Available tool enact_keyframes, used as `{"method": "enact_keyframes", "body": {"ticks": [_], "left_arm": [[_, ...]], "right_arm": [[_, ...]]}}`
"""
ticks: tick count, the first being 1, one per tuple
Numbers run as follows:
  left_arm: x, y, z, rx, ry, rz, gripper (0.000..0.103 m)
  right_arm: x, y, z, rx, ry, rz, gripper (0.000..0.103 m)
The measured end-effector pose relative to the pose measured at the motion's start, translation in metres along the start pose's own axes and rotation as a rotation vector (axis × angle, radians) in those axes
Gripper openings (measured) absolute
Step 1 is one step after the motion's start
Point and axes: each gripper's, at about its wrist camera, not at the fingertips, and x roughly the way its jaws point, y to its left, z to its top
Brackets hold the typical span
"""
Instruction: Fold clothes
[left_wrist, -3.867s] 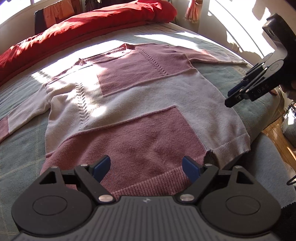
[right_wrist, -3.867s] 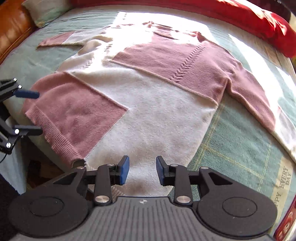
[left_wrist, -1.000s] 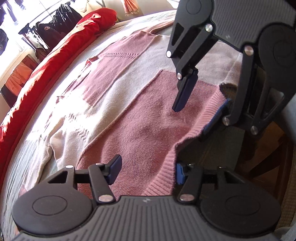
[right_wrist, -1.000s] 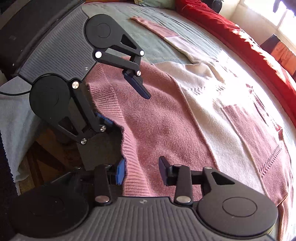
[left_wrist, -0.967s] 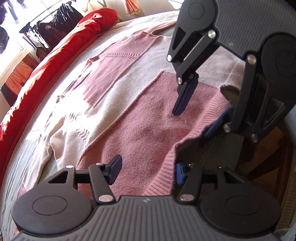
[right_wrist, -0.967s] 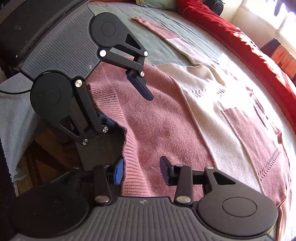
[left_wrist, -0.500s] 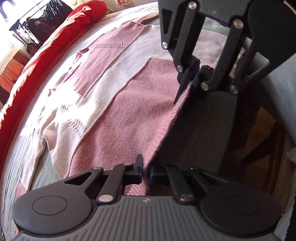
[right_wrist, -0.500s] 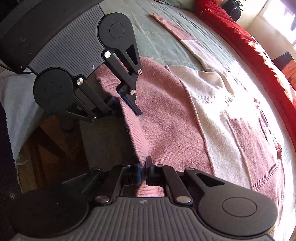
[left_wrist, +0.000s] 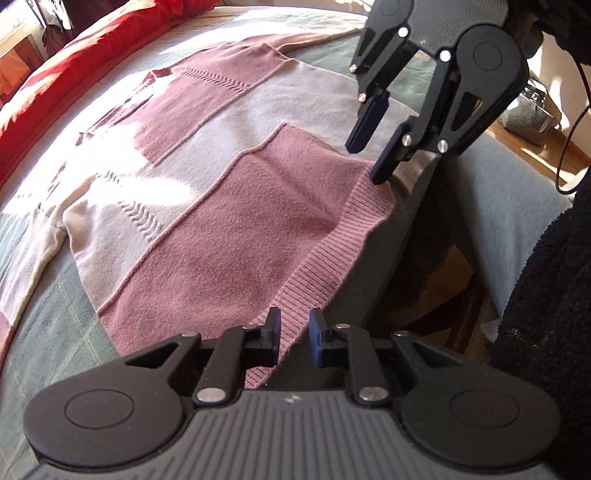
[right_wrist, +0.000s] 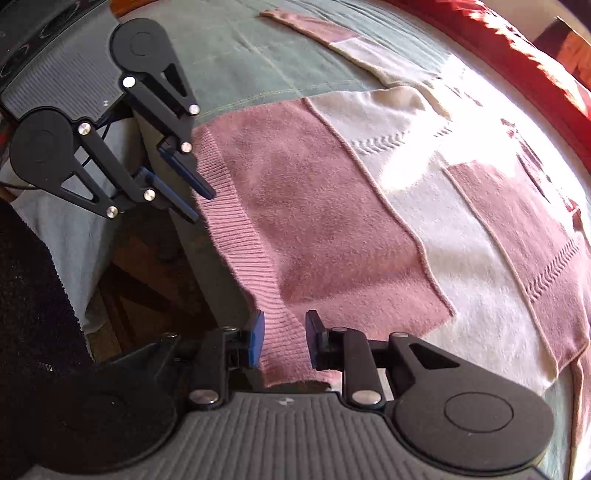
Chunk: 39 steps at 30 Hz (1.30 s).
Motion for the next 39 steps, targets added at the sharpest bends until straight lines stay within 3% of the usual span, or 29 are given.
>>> {"method": "enact_keyframes", "body": {"ticks": [3,5,10,14,17,20,23,26,28,29,30,34,39], "left_arm": [[-0.014,0.035,0.003,-0.184,0.009,0.043,0.034],[-0.019,0.057,0.003,-0.293,0.004,0.068,0.05],[0.003,0.126,-0.014,-0.669,0.009,0.096,0.053],[0.02,0.148,-0.048,-0.908,0.001,0.087,0.053],[0.028,0.149,-0.068,-1.011,-0.016,0.025,0.054],[0.033,0.146,-0.079,-1.051,-0.027,0.013,0.059],[0.035,0.142,-0.081,-1.032,-0.044,0.001,0.067],[0.036,0.139,-0.077,-1.016,-0.048,0.0,0.072],[0.038,0.135,-0.073,-0.988,-0.039,0.015,0.072],[0.039,0.132,-0.072,-0.97,-0.035,0.018,0.072],[0.039,0.13,-0.07,-0.956,-0.029,0.023,0.072],[0.04,0.124,-0.066,-0.915,-0.007,0.04,0.072],[0.04,0.12,-0.061,-0.881,0.025,0.06,0.072]], "right_arm": [[-0.028,-0.042,-0.014,0.221,-0.018,-0.021,0.038],[-0.04,-0.071,-0.029,0.382,-0.034,-0.045,0.04],[-0.038,-0.129,-0.086,0.785,-0.086,-0.041,0.041],[-0.018,-0.146,-0.141,1.029,-0.157,0.025,0.041],[0.0,-0.141,-0.175,1.148,-0.219,0.057,0.041],[0.014,-0.133,-0.193,1.188,-0.249,0.038,0.042],[0.019,-0.128,-0.202,1.219,-0.322,0.066,0.049],[0.022,-0.123,-0.199,1.199,-0.347,0.078,0.049],[0.022,-0.119,-0.194,1.164,-0.338,0.069,0.041],[0.023,-0.118,-0.191,1.149,-0.323,0.065,0.02],[0.023,-0.118,-0.188,1.135,-0.307,0.06,0.013],[0.013,-0.116,-0.182,1.101,-0.275,0.042,0.011],[-0.01,-0.117,-0.175,1.03,-0.222,-0.047,0.01]]}}
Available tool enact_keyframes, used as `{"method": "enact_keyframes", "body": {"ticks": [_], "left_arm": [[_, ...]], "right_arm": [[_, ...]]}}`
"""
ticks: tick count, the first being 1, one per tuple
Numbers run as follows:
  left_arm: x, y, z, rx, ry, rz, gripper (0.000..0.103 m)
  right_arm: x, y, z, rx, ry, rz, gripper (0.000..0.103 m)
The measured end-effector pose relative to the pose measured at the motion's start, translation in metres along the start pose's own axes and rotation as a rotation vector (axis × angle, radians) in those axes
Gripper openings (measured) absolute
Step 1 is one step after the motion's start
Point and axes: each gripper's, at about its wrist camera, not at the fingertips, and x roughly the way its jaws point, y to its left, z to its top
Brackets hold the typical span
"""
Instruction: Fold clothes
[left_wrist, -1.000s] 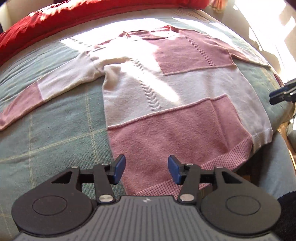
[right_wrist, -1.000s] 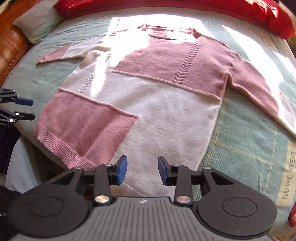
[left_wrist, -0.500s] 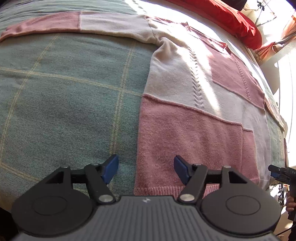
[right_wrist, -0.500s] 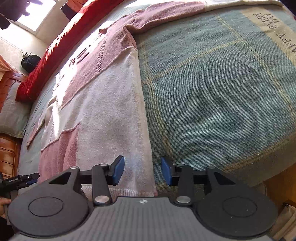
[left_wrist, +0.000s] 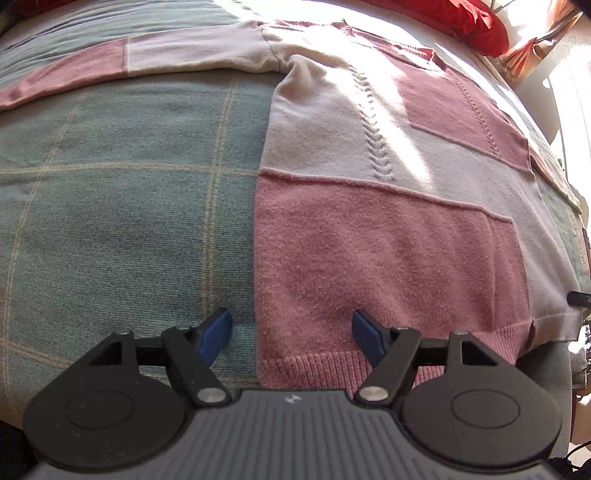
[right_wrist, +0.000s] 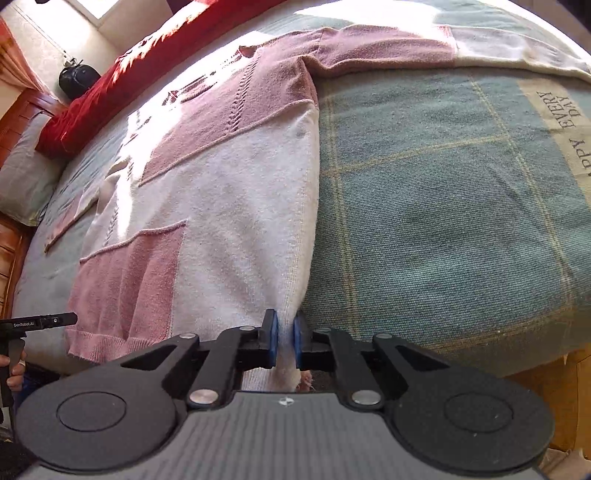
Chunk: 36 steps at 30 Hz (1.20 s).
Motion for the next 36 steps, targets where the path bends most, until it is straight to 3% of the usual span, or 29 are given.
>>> {"method": "enact_keyframes", "body": {"ticks": [3,7,10,12,15,21,25,32,34,36], "left_arm": [[-0.001,-0.009,0.0,0.053,0.009,0.037,0.072],[-0.018,-0.024,0.002,0.122,-0.043,0.07,0.072],[-0.036,-0.042,0.014,0.181,-0.106,0.033,0.072],[-0.038,-0.058,0.027,0.211,-0.13,-0.008,0.074],[-0.03,-0.084,0.046,0.236,-0.153,-0.055,0.081],[0.013,-0.107,0.06,0.148,-0.122,-0.135,0.084],[0.037,-0.089,0.044,0.057,-0.065,-0.095,0.084],[0.016,-0.052,0.0,-0.048,-0.117,-0.13,0.087],[0.01,-0.059,-0.002,-0.025,-0.119,-0.09,0.087],[0.005,-0.07,0.004,0.017,-0.126,-0.087,0.087]], "right_arm": [[0.006,-0.003,0.002,-0.013,0.048,-0.071,0.009],[-0.001,-0.005,0.005,0.01,0.021,-0.08,0.014],[-0.009,0.001,0.018,0.009,-0.023,-0.049,0.02],[-0.005,0.014,0.035,0.012,-0.044,-0.014,0.033],[0.015,0.035,0.057,0.006,-0.055,0.033,0.036],[0.056,0.058,0.068,0.06,-0.061,0.127,0.045],[0.062,0.039,0.057,0.117,-0.073,0.086,0.045],[0.046,-0.005,0.022,0.271,-0.136,0.098,0.045],[0.047,-0.002,0.018,0.269,-0.147,0.091,0.046],[0.048,0.005,0.021,0.255,-0.144,0.076,0.057]]}}
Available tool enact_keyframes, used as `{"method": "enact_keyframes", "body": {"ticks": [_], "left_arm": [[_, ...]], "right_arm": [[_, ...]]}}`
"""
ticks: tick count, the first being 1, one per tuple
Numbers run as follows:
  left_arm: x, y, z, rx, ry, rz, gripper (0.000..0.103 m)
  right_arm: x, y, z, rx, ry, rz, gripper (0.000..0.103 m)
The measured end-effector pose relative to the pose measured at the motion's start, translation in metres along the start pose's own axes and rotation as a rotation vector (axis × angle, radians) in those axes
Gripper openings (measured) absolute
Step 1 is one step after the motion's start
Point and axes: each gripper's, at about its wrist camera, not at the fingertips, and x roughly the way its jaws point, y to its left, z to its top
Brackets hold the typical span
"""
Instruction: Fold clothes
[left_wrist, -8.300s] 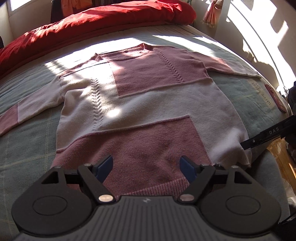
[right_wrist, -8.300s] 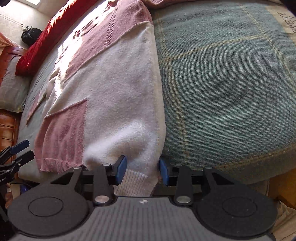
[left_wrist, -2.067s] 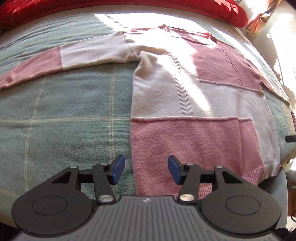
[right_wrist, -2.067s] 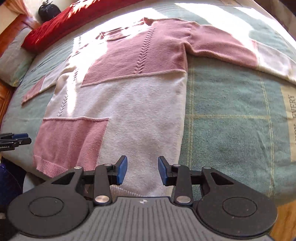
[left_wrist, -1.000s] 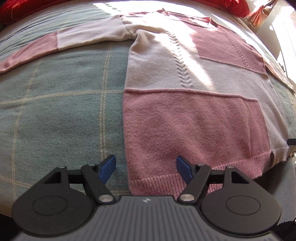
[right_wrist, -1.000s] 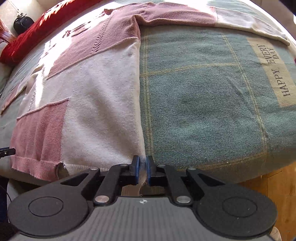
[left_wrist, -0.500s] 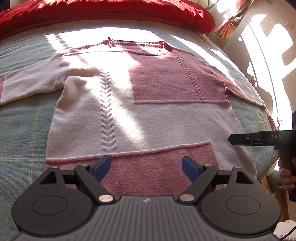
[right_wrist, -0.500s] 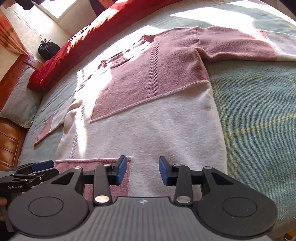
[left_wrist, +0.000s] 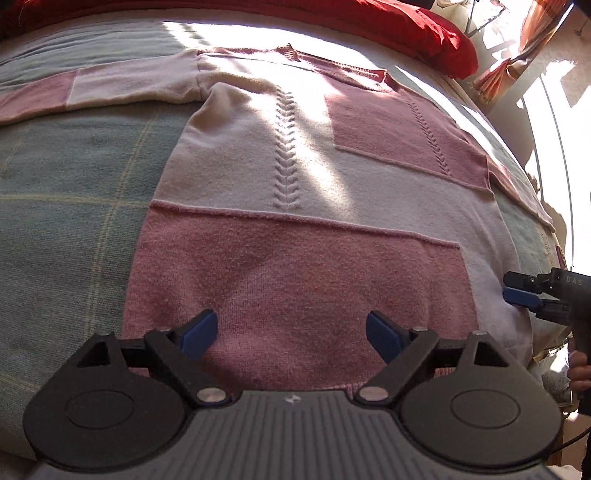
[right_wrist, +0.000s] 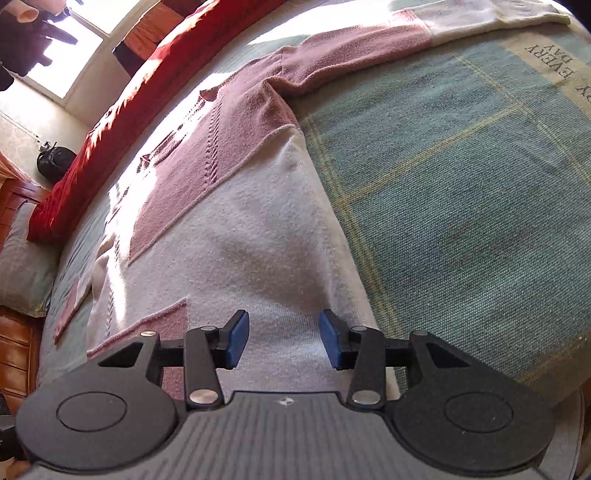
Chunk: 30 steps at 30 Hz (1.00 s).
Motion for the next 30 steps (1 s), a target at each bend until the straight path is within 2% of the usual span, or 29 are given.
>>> {"method": "enact_keyframes", "body": {"ticks": [2,4,6,8,10,11,13,15,18,20,21,23,25,27,29,30], "left_arm": [[-0.001,-0.011,0.009,0.047,-0.032,-0.02,0.087],[0.008,-0.018,0.017,0.065,-0.031,-0.035,0.088],[0.017,-0.019,0.019,0.039,-0.016,-0.031,0.088],[0.027,-0.015,0.013,-0.004,0.025,-0.032,0.088],[0.025,-0.011,0.001,-0.001,0.004,-0.039,0.089],[0.021,-0.01,-0.006,0.002,0.006,-0.05,0.094],[0.014,-0.007,-0.02,0.004,0.016,-0.066,0.098],[0.006,-0.005,-0.028,0.018,0.026,-0.063,0.098],[-0.018,0.0,-0.022,0.037,0.008,-0.034,0.097],[-0.035,0.006,-0.009,0.051,-0.02,-0.005,0.097],[-0.044,0.01,-0.002,0.057,-0.033,0.009,0.097],[-0.057,0.024,0.014,0.06,-0.075,0.032,0.097],[-0.057,0.044,0.026,0.007,-0.066,0.02,0.097],[-0.047,0.065,0.028,-0.077,-0.031,-0.034,0.094],[-0.034,0.081,0.025,-0.154,0.01,-0.071,0.079],[-0.024,0.088,0.022,-0.176,0.033,-0.076,0.077]], "right_arm": [[0.003,0.012,0.002,-0.045,0.015,-0.03,0.064],[0.008,0.024,0.003,-0.107,0.032,-0.064,0.071],[0.012,0.032,-0.001,-0.142,0.032,-0.077,0.082],[0.015,0.038,-0.005,-0.167,0.027,-0.084,0.089],[0.016,0.04,-0.008,-0.184,0.025,-0.078,0.094],[0.018,0.04,-0.009,-0.191,0.031,-0.069,0.098],[0.02,0.041,-0.01,-0.196,0.041,-0.062,0.103],[0.022,0.043,-0.011,-0.208,0.045,-0.071,0.103],[0.026,0.053,-0.011,-0.261,0.079,-0.112,0.103],[0.026,0.069,-0.01,-0.357,0.112,-0.137,0.102],[0.025,0.078,-0.01,-0.412,0.124,-0.135,0.098],[0.021,0.102,-0.013,-0.544,0.124,-0.1,0.093],[0.019,0.125,-0.016,-0.651,0.143,-0.056,0.09],[0.019,0.148,-0.021,-0.748,0.165,-0.014,0.088],[0.022,0.17,-0.028,-0.823,0.185,0.016,0.088],[0.025,0.181,-0.032,-0.854,0.193,0.025,0.088]]}}
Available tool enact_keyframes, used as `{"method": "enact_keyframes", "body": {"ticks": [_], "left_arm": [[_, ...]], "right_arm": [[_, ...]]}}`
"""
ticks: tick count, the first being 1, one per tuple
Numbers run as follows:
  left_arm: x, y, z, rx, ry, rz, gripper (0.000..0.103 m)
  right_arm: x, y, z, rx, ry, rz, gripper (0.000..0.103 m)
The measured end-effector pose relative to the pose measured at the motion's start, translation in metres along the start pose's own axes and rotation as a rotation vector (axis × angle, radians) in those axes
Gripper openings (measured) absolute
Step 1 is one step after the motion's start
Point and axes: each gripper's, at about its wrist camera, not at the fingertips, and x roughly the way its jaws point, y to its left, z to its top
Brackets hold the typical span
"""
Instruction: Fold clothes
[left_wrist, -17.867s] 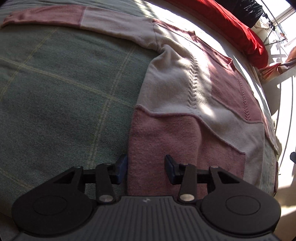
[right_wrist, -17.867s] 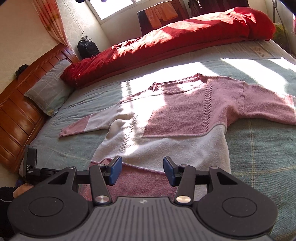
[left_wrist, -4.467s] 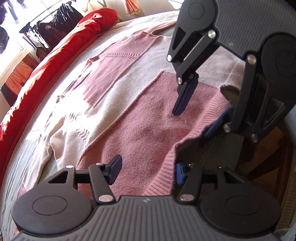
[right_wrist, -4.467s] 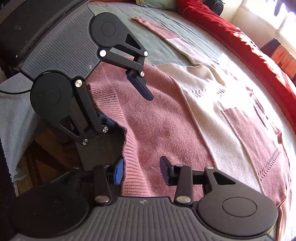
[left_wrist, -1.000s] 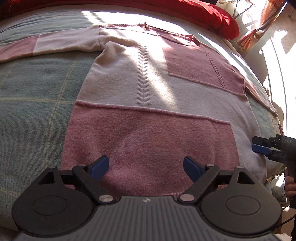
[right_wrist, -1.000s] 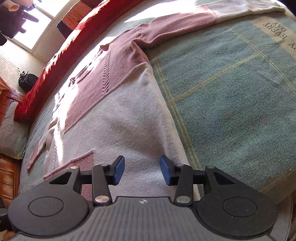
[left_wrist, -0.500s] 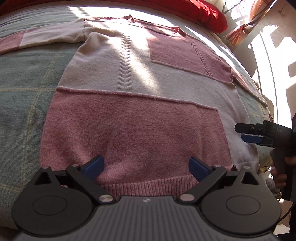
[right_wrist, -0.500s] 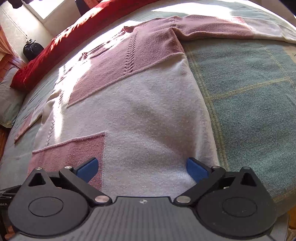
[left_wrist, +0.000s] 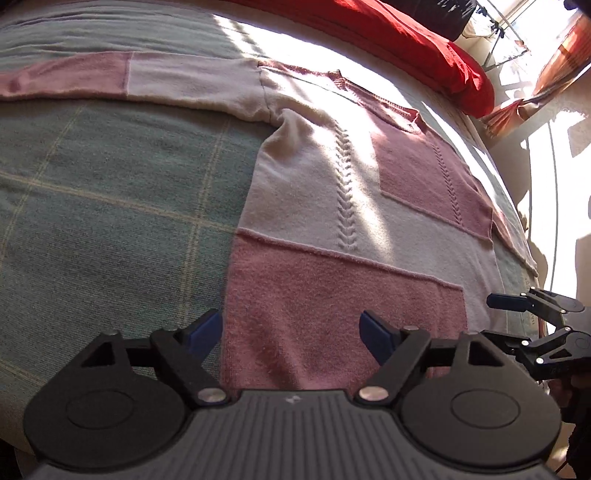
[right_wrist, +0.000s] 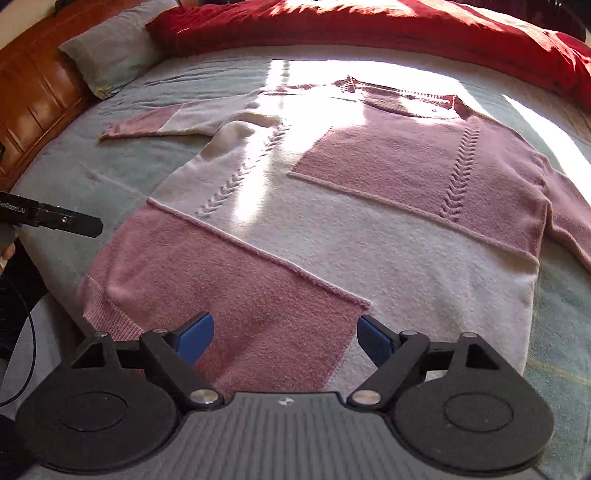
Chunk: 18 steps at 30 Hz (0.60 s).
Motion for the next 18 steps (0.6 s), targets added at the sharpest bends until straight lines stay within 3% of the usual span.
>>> {"method": "enact_keyframes", "body": {"ticks": [2,6,14,18], "left_arm": [[0.011,0.009,-0.004,-0.031,0.01,-0.016,0.076],[0.023,0.03,-0.007,-0.14,0.01,-0.12,0.076],[0.022,0.052,-0.025,-0.204,0.072,-0.295,0.078],[0.029,0.064,-0.015,-0.281,0.018,-0.333,0.075]], "right_arm": [[0.005,0.015,0.006,-0.033,0.006,0.018,0.088],[0.015,0.037,0.011,-0.067,0.02,0.061,0.088],[0.015,0.068,0.013,-0.177,0.01,0.139,0.088],[0.017,0.083,0.019,-0.233,-0.004,0.214,0.088]]}}
